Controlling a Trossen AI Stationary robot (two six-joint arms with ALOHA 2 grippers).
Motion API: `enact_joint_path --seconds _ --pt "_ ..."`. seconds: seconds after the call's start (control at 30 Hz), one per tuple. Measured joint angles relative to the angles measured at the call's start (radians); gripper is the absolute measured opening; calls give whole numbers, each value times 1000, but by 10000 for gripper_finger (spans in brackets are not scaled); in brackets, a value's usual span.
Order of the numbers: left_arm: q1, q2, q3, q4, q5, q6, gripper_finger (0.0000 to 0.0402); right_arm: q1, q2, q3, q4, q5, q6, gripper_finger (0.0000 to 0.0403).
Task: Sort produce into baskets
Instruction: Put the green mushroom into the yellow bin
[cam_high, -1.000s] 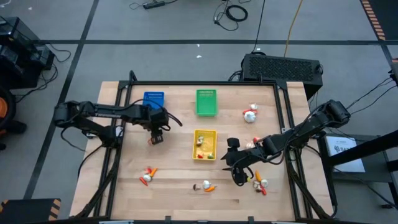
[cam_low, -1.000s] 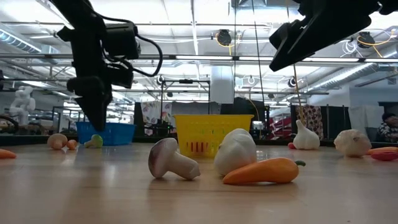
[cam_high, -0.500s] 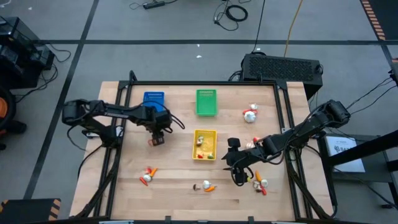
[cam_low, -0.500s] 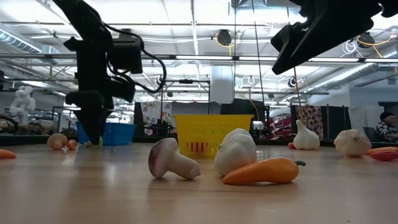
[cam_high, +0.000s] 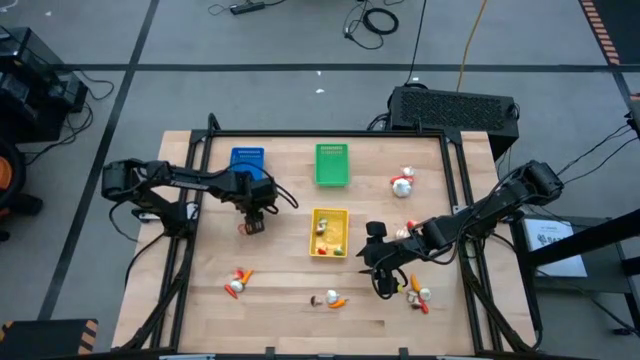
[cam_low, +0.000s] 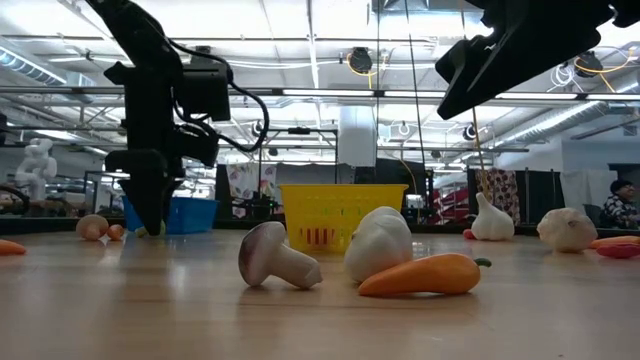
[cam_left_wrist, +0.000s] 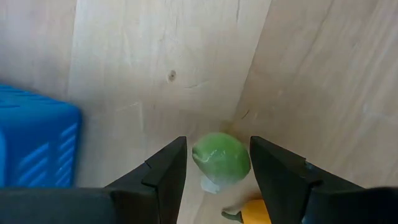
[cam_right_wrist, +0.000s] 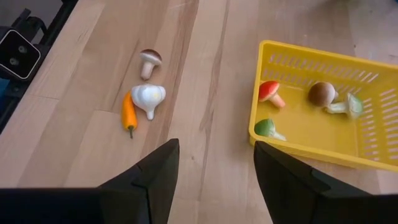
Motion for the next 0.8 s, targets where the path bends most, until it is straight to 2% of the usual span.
enact_joint_path --seconds 0.23,0.57,0.67,0.8 --pt "0 0 0 0 0 0 182 0 0 0 0 0 8 199" --pt "0 0 0 -6 0 0 115 0 0 0 -14 0 24 199" --pt "-1 0 0 13 1 -1 109 0 0 0 -27 0 38 199" --pt "-3 0 12 34 55 -5 111 0 0 0 -27 -3 60 199"
